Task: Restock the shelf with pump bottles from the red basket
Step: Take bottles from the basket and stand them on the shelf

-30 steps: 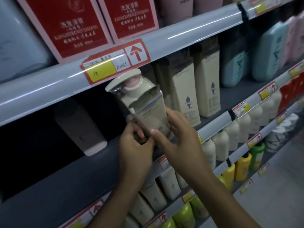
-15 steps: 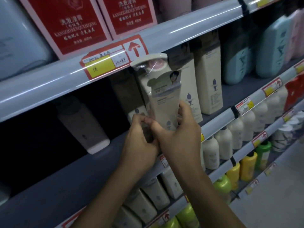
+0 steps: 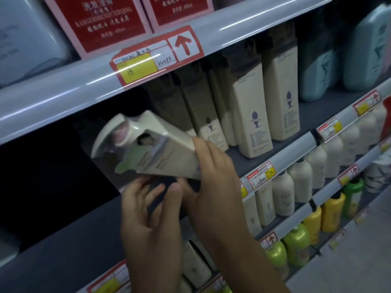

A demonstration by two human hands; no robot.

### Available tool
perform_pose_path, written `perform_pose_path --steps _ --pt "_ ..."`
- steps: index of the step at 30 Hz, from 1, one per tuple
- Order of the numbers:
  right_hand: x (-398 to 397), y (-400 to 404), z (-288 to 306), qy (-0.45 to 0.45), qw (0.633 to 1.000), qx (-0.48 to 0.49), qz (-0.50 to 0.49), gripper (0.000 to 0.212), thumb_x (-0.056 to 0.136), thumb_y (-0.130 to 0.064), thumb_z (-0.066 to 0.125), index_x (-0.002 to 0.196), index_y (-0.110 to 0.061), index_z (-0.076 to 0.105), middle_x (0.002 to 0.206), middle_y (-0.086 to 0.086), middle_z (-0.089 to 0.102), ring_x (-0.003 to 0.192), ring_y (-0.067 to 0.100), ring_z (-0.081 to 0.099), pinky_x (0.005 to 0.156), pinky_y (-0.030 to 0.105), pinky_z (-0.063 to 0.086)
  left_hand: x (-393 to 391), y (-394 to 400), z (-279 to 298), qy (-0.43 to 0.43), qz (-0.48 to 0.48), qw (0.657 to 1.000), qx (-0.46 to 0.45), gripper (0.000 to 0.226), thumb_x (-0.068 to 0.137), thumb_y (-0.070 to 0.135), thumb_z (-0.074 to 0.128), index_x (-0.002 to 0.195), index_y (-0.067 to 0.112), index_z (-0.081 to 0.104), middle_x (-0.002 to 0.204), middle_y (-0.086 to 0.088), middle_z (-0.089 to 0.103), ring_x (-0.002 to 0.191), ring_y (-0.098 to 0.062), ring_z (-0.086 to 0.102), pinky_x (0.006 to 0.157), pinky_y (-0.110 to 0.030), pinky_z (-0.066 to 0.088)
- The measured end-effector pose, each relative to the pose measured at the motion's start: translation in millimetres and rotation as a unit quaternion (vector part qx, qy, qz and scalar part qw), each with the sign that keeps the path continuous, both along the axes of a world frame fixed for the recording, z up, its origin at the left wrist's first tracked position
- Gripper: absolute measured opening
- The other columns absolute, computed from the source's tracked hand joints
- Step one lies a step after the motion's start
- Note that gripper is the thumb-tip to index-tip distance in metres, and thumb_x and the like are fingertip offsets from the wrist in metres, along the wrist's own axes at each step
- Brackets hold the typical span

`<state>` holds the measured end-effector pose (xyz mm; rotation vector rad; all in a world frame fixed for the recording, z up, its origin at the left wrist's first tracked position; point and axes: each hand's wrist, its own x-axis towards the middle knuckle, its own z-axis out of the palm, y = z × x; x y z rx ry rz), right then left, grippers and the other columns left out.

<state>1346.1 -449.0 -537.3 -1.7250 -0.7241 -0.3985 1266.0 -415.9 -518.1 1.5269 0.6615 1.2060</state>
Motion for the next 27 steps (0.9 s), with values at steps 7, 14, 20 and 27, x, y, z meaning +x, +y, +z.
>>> perform_pose_path --steps 7,14,20,27 --pt "22 9 12 -0.007 0.997 -0.049 -0.057 0.070 0.084 -0.036 0.076 0.146 -0.023 0.046 0.127 0.002 0.059 0.111 0.028 0.053 0.090 0.039 0.043 1 20 11 0.011 -0.026 1.000 -0.011 0.059 0.062 0.057 0.073 0.119 0.047 0.061 0.126 0.025 0.065 0.112 0.006 0.064 0.089 -0.028 0.055" --pt "62 9 18 0.051 0.990 -0.051 -0.125 0.051 0.087 -0.051 0.068 0.121 -0.017 0.053 0.105 0.007 0.061 0.097 0.032 0.059 0.076 0.038 0.039 10 22 15 0.026 -0.050 0.998 0.016 0.057 0.061 0.063 0.072 0.116 0.053 0.060 0.126 0.033 0.061 0.111 0.013 0.061 0.094 -0.030 0.056" --pt "68 14 7 0.023 0.990 0.004 -0.137 0.058 0.092 -0.044 0.069 0.135 -0.010 0.053 0.119 0.006 0.062 0.104 0.028 0.060 0.086 0.041 0.046 16 11 11 0.025 -0.073 0.997 0.014 0.056 0.058 0.062 0.073 0.112 0.055 0.061 0.123 0.036 0.062 0.112 0.014 0.060 0.095 -0.032 0.054" --pt "52 6 -9 0.063 0.982 -0.041 -0.174 0.065 0.083 -0.039 0.078 0.138 -0.019 0.048 0.127 0.005 0.049 0.118 0.028 0.050 0.093 0.040 0.047 15 8 8 0.012 -0.090 0.996 0.001 0.059 0.055 0.059 0.075 0.112 0.052 0.062 0.122 0.033 0.064 0.113 0.010 0.062 0.096 -0.036 0.054"
